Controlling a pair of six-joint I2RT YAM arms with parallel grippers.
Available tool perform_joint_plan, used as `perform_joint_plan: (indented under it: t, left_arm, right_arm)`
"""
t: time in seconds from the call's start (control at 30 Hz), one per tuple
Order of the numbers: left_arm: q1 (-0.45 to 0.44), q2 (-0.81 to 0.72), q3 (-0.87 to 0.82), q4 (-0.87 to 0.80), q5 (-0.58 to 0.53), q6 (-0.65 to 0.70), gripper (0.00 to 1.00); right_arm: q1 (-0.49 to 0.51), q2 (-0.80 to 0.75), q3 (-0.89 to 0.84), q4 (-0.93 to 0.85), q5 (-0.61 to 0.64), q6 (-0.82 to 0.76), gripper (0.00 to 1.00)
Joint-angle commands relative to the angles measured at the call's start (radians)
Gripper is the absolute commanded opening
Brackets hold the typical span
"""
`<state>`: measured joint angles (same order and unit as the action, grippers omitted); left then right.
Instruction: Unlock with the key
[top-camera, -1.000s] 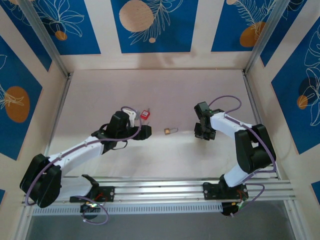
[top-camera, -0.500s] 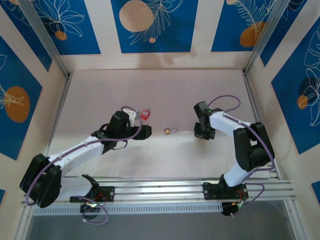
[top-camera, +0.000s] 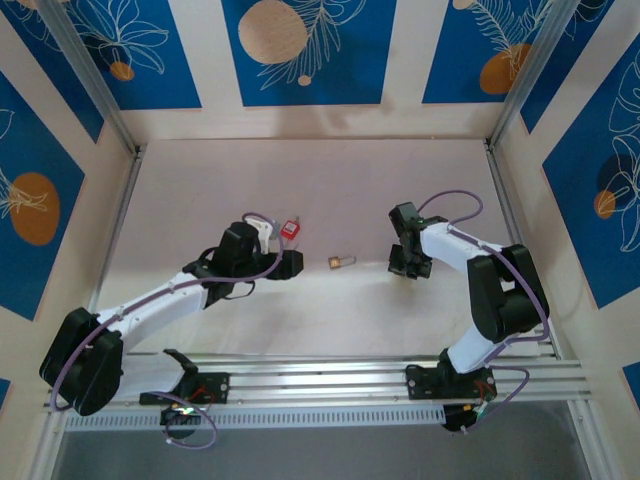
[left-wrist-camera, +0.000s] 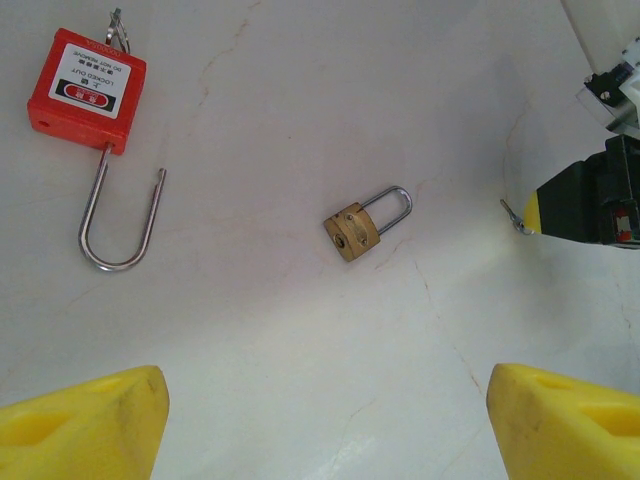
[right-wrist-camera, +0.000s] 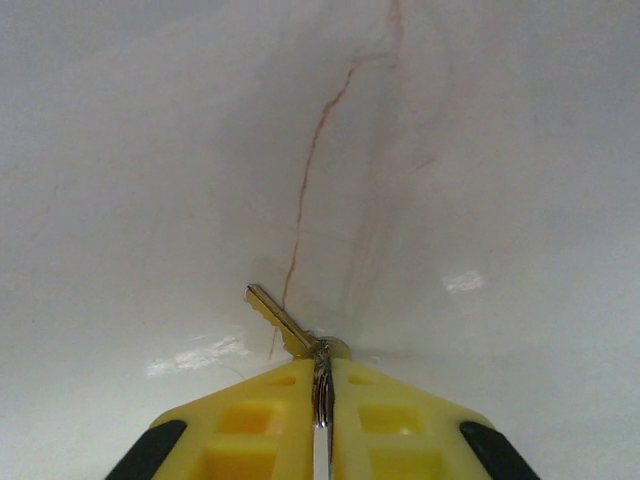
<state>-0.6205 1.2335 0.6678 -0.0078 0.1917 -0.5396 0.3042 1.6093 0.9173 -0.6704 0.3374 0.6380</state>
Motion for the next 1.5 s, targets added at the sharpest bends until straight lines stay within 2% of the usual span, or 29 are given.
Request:
perform_joint_plan:
  t: [0.0, 0.37, 0.57, 0.67, 0.87, 1.07, 1.2, 1.33, 1.4, 1.47]
  left_arm:
    - [-0.012, -0.011, 0.032, -0.007, 0.012, 0.03, 0.83]
    - [-0.012, -0.004, 0.038, 0.006, 0.023, 0.031, 0.83]
    - [-0.024, -0.038, 0.033, 0.031, -0.053, 0.045, 0.85]
    - [-0.032, -0.046, 0.03, 0.059, -0.055, 0.059, 0.85]
    - [-0.084, -0.053, 0.033, 0.097, -0.076, 0.108, 0.84]
    - [-0.169, -0.073, 0.032, 0.13, -0.156, 0.201, 0.85]
    - [-0.231, -0.094, 0.001, 0.206, -0.227, 0.296, 0.88]
    - [-0.251, -0.12, -0.047, 0.308, -0.255, 0.356, 0.91]
    - [-0.255, -0.137, -0.069, 0.351, -0.238, 0.385, 0.99]
    - [-0.255, -0.164, -0.118, 0.456, -0.187, 0.412, 1.0]
  right_arm:
    - [-0.004, -0.014, 0.015, -0.016, 0.008, 0.006, 0.11]
    - [0.0, -0.103, -0.003, -0.017, 0.014, -0.008, 0.07]
    - [0.012, -0.162, -0.006, -0.009, 0.013, -0.018, 0.09]
    - [0.016, -0.176, 0.001, -0.012, 0.013, -0.026, 0.09]
    - [0.025, -0.215, 0.004, -0.014, 0.013, -0.035, 0.09]
    - [0.036, -0.238, 0.027, -0.028, 0.009, -0.045, 0.09]
    - [0.047, -0.254, 0.05, -0.04, 0.004, -0.054, 0.09]
    - [0.055, -0.265, 0.067, -0.047, 0.003, -0.06, 0.09]
    - [0.057, -0.271, 0.076, -0.052, -0.001, -0.064, 0.09]
    - [0.059, -0.277, 0.085, -0.058, 0.0, -0.067, 0.09]
